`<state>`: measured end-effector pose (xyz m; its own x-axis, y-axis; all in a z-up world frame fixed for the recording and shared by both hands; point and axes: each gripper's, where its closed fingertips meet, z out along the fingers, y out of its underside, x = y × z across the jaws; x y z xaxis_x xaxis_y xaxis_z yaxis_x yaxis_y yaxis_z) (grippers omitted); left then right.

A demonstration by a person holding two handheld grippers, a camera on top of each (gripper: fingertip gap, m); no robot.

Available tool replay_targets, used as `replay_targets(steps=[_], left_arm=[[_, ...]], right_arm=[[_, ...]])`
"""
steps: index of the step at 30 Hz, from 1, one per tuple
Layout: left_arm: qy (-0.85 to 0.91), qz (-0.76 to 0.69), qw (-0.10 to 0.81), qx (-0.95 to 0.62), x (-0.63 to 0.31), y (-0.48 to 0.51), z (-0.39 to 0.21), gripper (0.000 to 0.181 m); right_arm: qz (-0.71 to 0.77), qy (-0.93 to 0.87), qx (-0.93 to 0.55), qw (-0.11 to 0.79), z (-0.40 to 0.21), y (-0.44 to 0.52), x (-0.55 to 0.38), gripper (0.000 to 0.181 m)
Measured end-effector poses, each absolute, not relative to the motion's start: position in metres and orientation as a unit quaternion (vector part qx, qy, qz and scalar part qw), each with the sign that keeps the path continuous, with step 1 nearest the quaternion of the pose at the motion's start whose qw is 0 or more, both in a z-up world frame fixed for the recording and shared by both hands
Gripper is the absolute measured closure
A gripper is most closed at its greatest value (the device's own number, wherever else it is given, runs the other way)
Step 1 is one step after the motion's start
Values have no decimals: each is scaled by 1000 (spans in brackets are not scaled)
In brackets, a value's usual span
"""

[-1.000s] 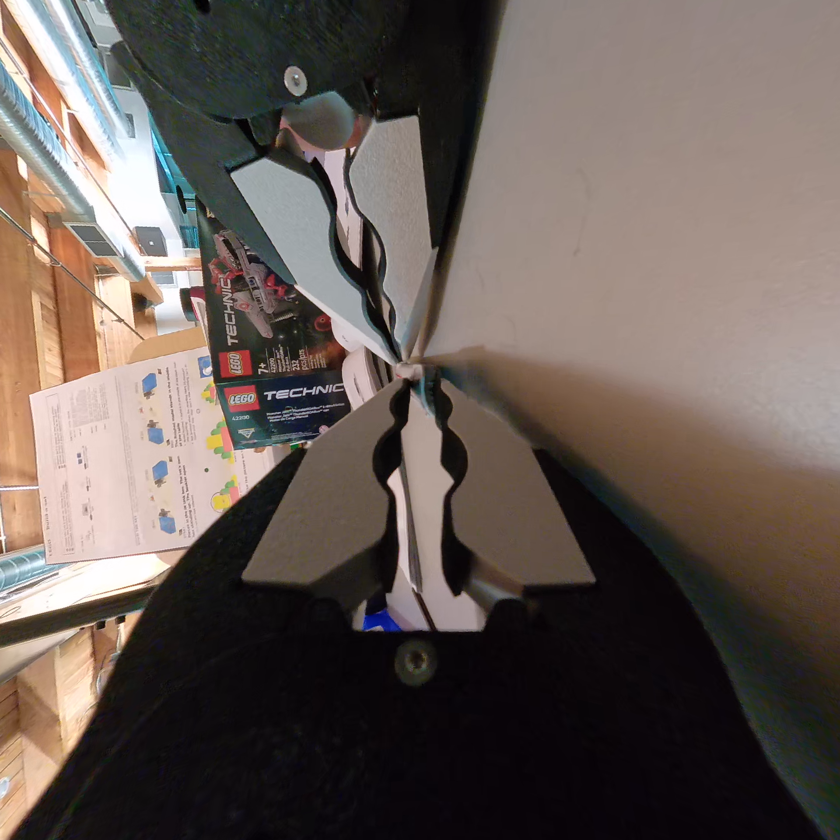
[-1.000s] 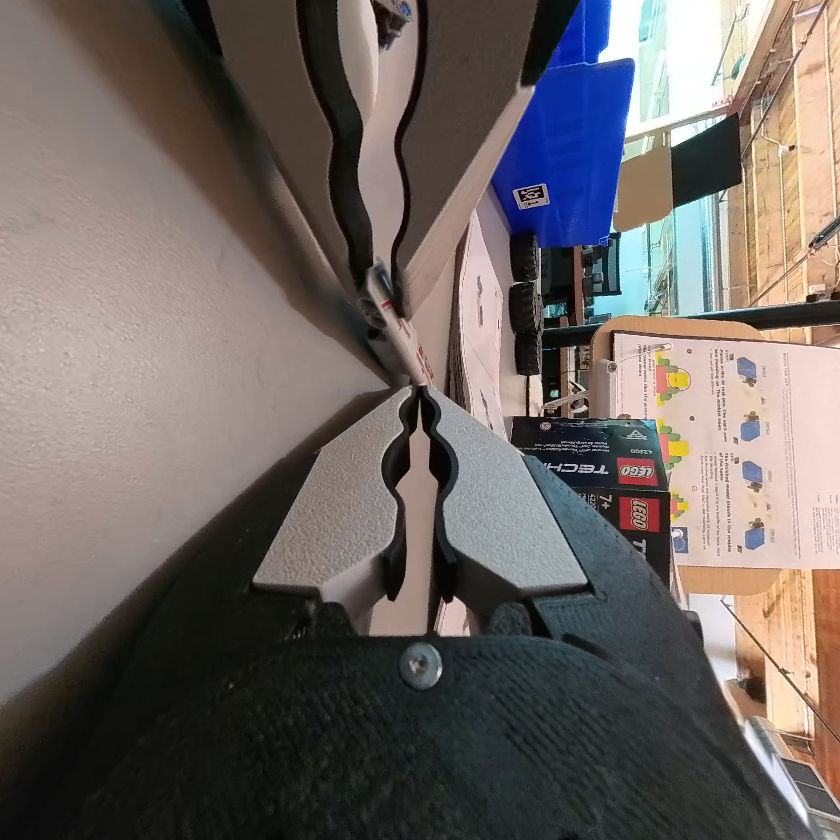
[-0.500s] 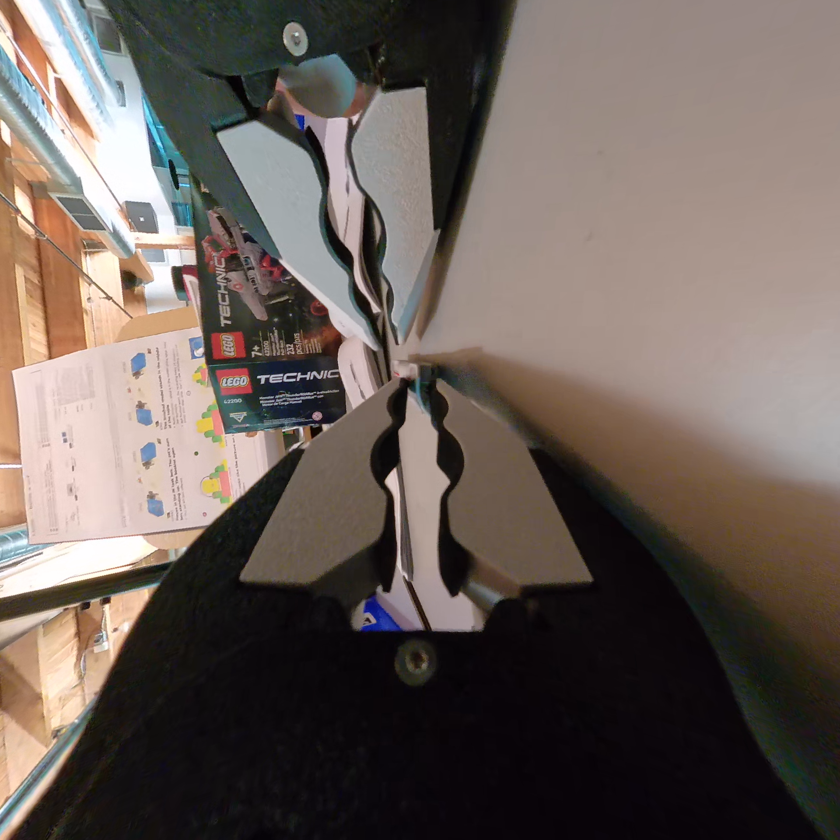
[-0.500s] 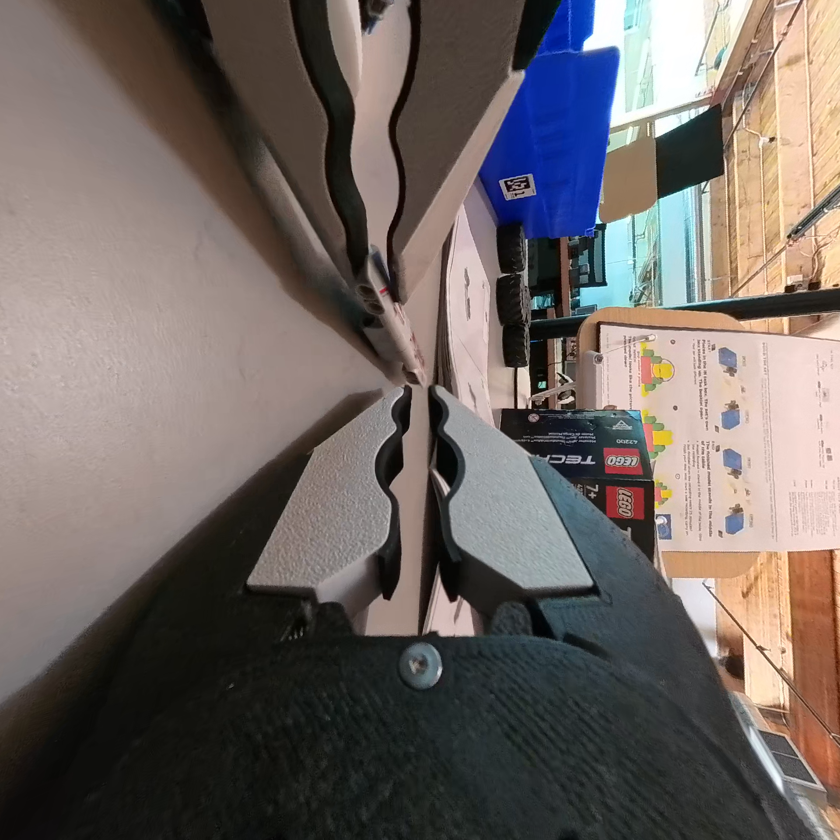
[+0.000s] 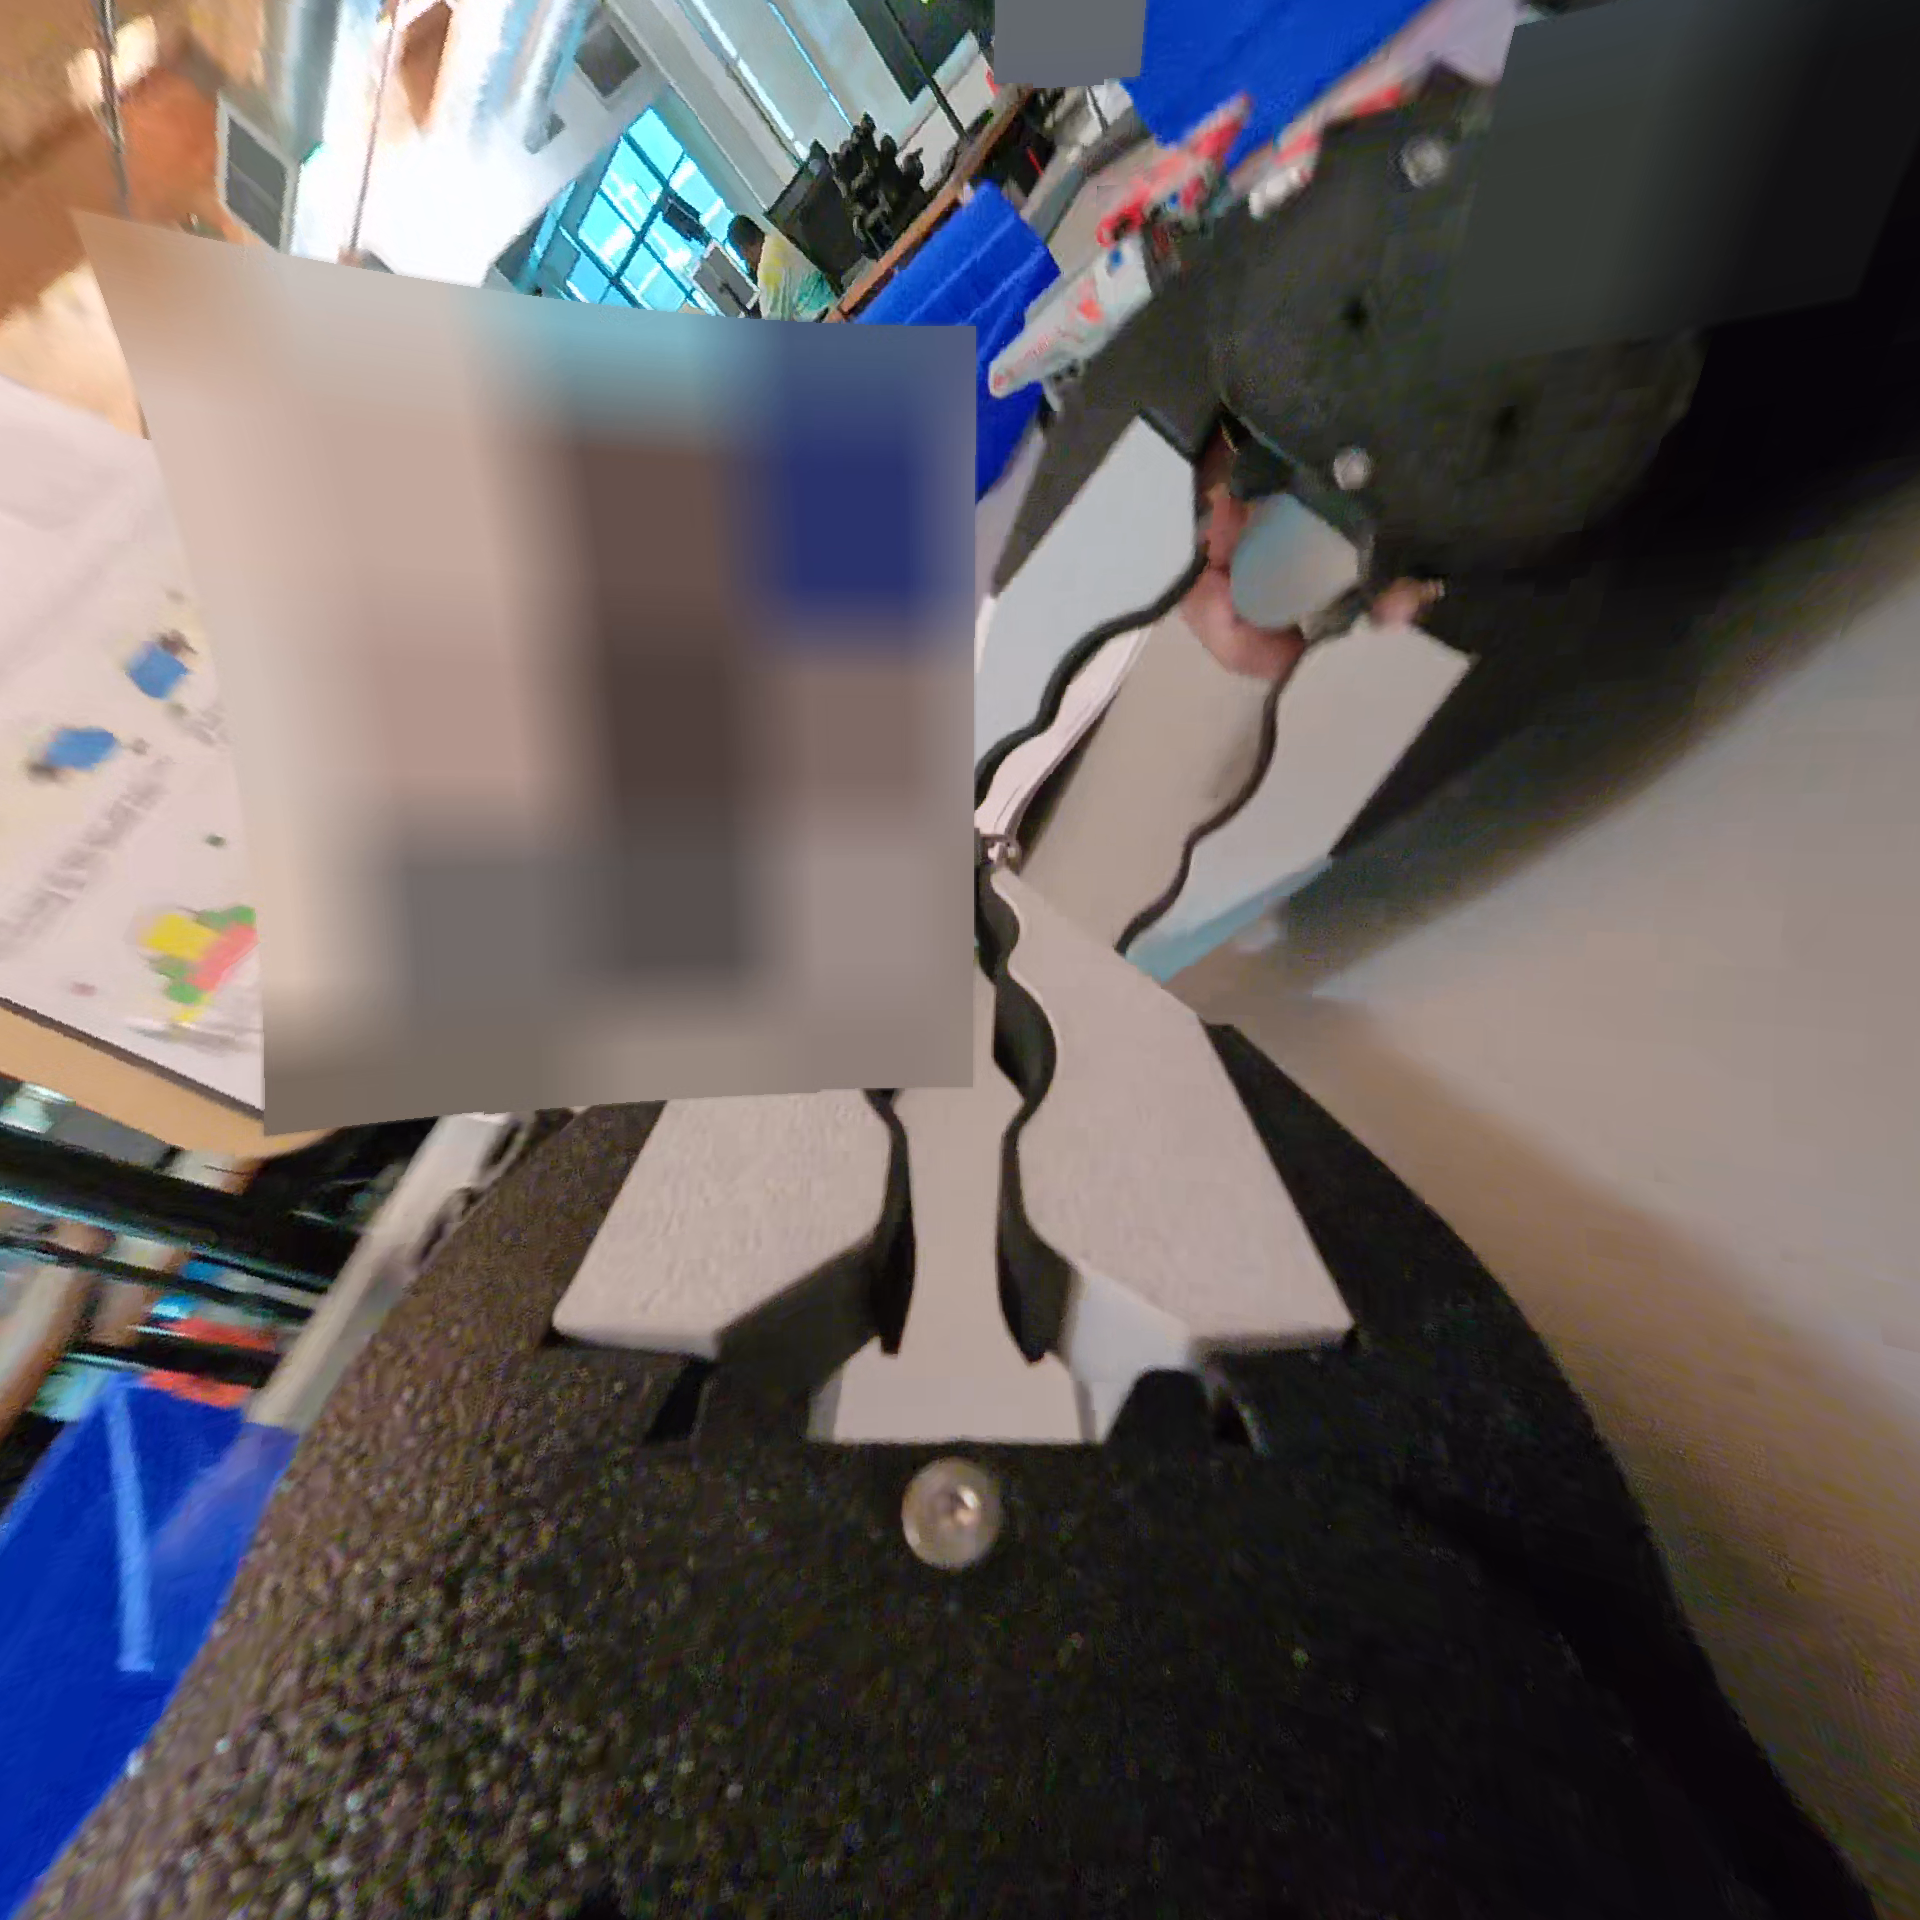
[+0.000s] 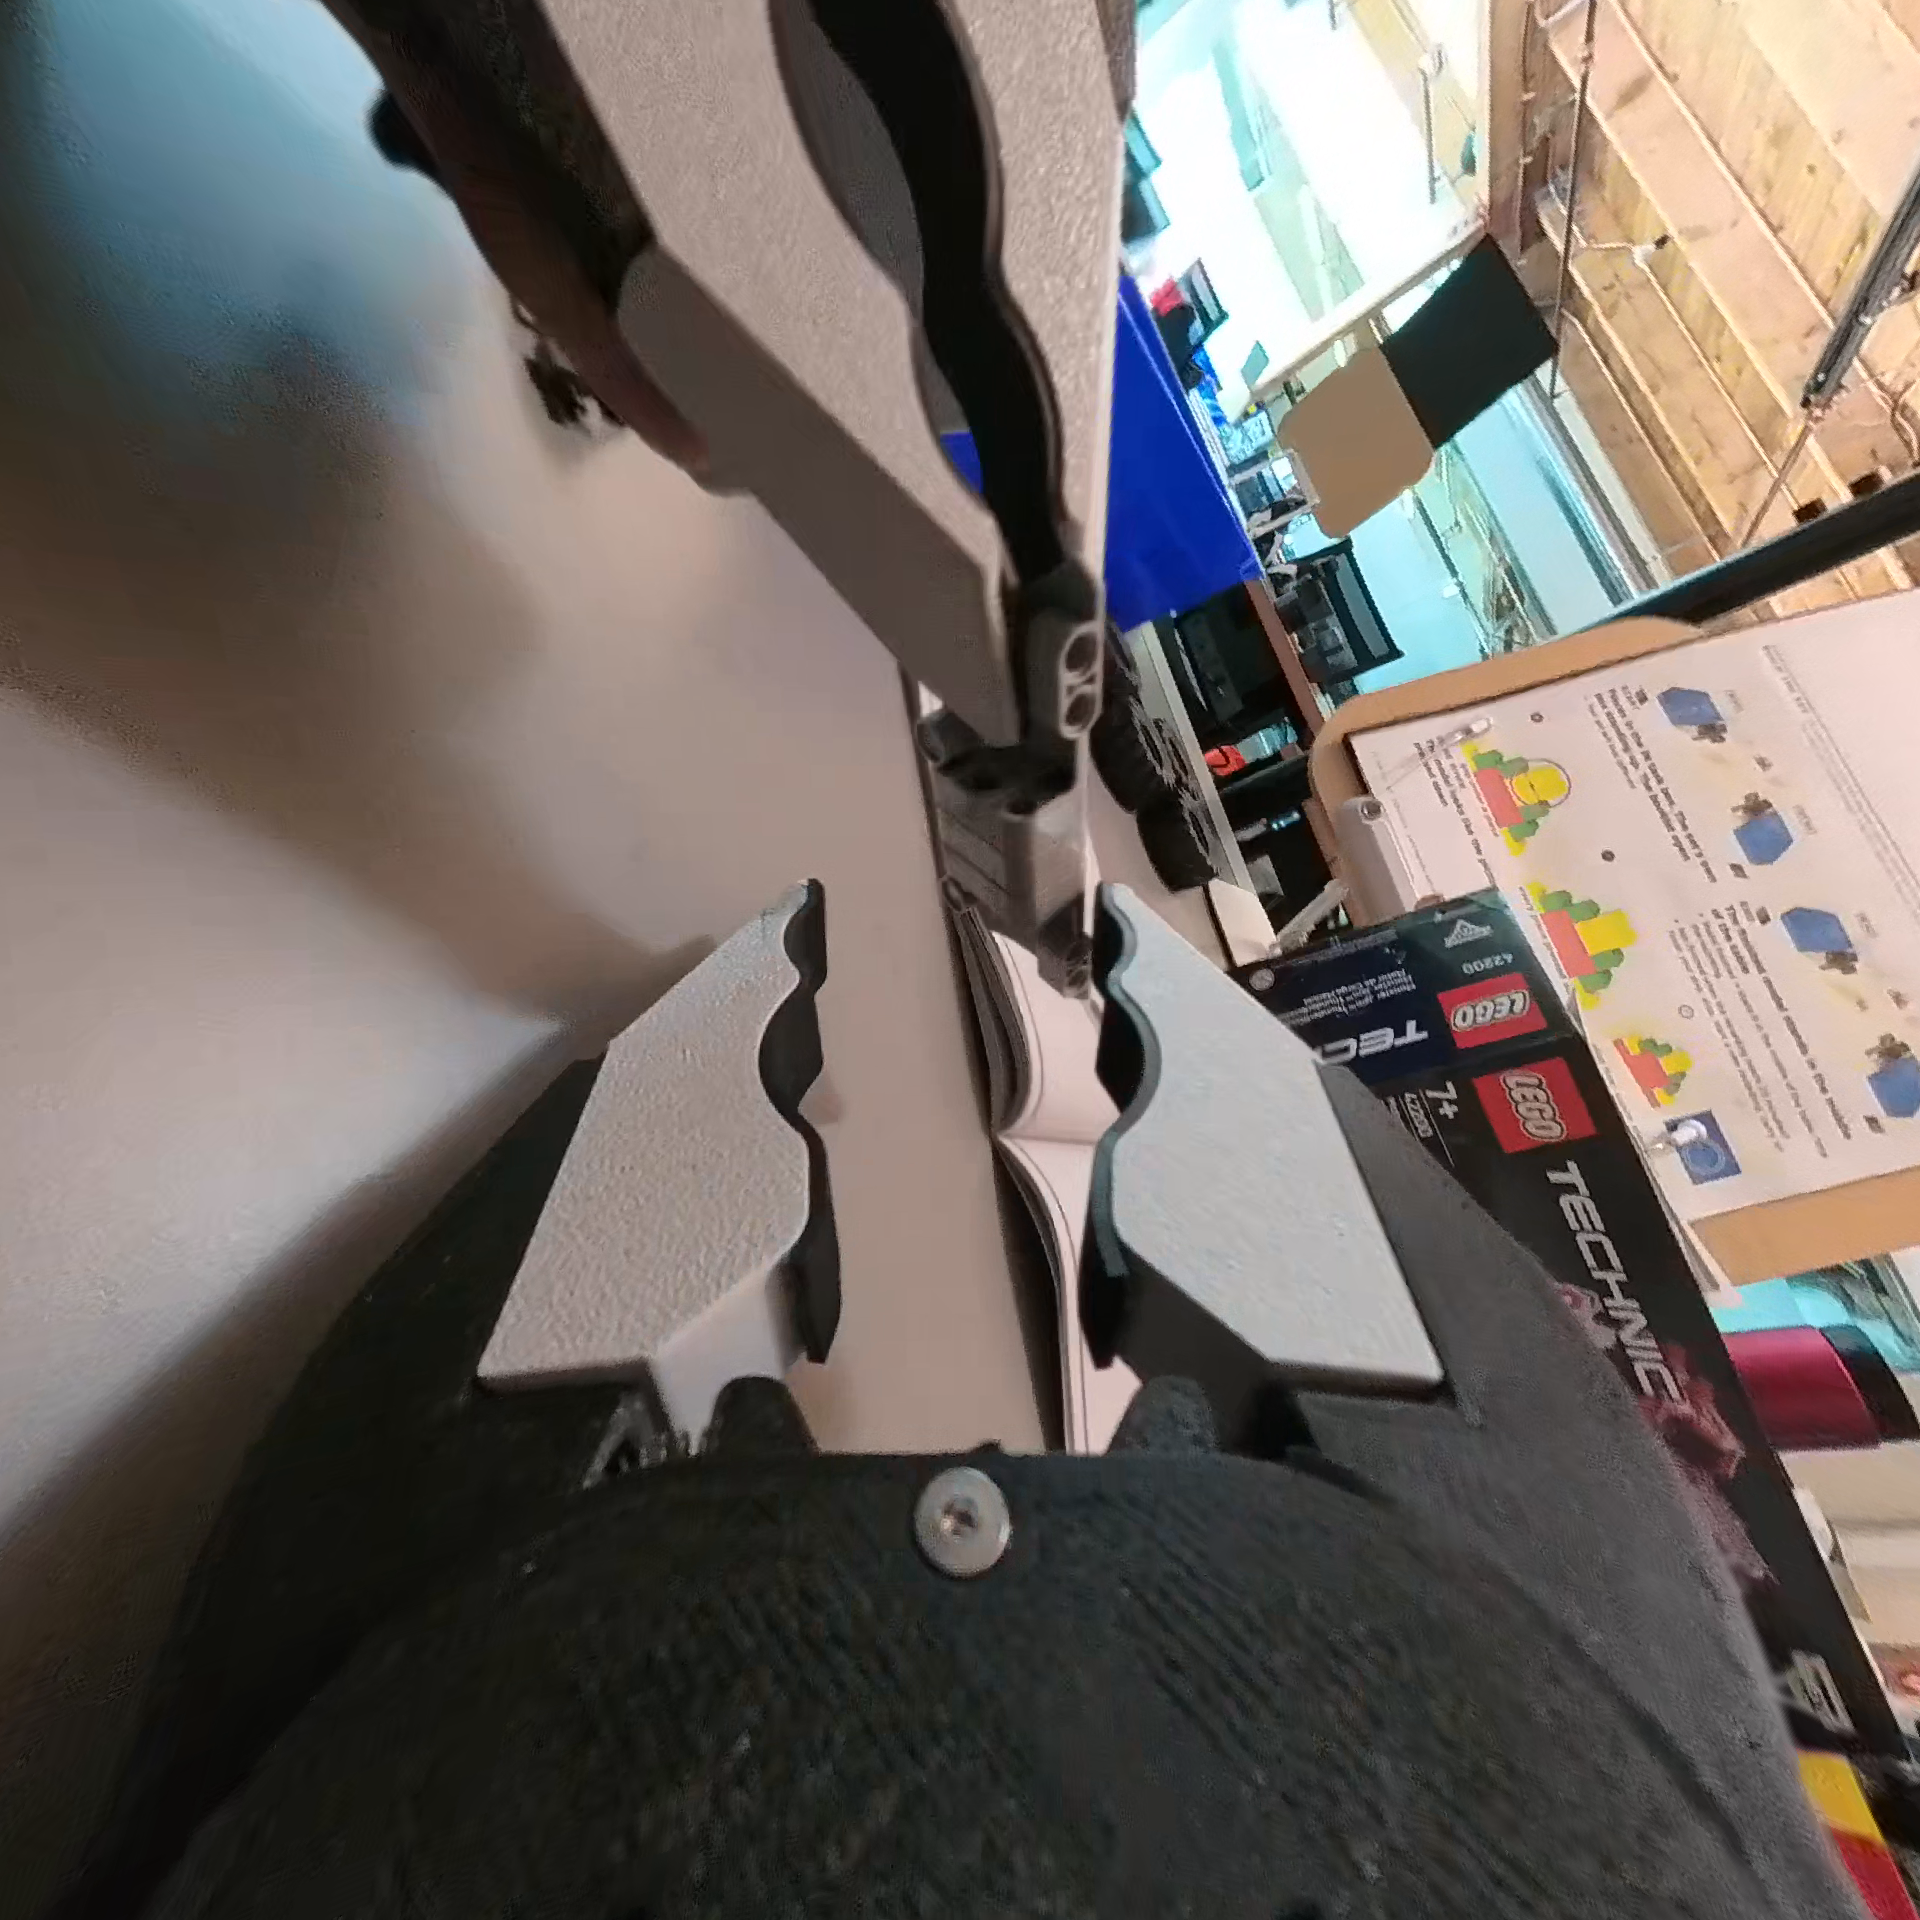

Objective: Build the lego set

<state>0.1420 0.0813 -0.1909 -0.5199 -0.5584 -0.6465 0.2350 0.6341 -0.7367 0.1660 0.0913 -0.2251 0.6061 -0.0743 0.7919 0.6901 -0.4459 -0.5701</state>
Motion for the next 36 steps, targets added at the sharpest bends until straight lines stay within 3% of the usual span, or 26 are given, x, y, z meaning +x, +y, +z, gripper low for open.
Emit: replay_targets(steps=[9,16,23,36], left_arm=[[742,-523,297,-297,154,55,-184,178],[683,-585,132,-417,158,51,-200,178],[693,-552,122,-447,163,49,-217,179],[722,-519,146,-433,160,52,-223,180]], right_arm=[[-362,-169,-755,521,-216,70,174,127],[-336,-185,-761,523,-220,62,172,141],[-320,-213,-788,481,-239,61,172,152],[-336,-215,-791,464,-242,61,175,154]])
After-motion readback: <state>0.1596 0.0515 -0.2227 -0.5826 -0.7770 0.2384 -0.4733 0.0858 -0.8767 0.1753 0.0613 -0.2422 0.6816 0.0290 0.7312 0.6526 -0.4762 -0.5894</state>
